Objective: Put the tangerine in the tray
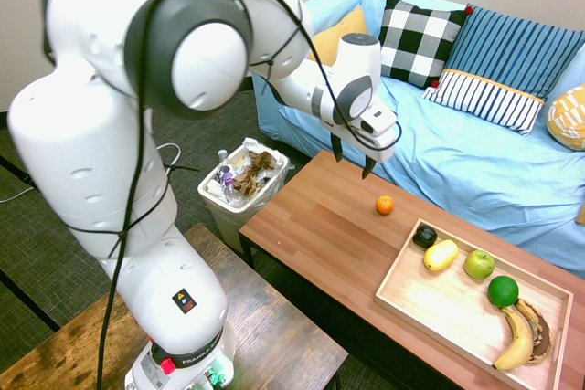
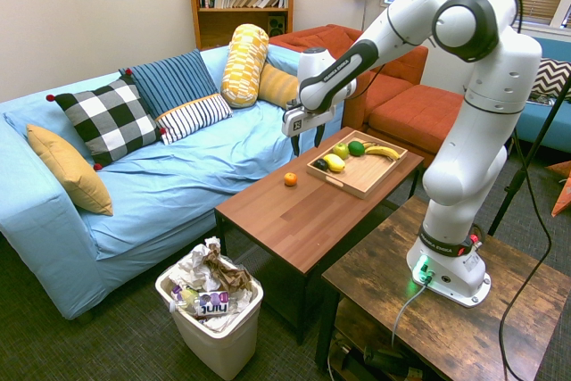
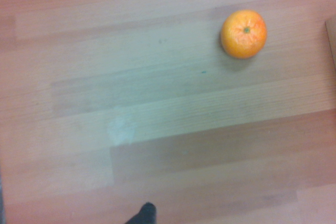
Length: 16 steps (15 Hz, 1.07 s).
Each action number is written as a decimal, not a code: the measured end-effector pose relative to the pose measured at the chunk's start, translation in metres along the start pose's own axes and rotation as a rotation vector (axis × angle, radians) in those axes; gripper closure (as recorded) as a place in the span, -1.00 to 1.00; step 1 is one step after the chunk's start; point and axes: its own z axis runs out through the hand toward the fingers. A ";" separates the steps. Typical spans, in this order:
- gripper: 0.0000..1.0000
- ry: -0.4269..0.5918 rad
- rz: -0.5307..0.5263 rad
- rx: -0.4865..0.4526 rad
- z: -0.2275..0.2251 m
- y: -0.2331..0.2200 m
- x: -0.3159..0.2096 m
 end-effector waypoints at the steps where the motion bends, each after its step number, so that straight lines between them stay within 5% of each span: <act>1: -1.00 0.006 0.021 -0.003 0.020 -0.009 0.010; 8: -1.00 0.045 0.132 -0.052 0.129 -0.054 0.070; 16: -1.00 0.036 0.178 -0.103 0.203 -0.073 0.096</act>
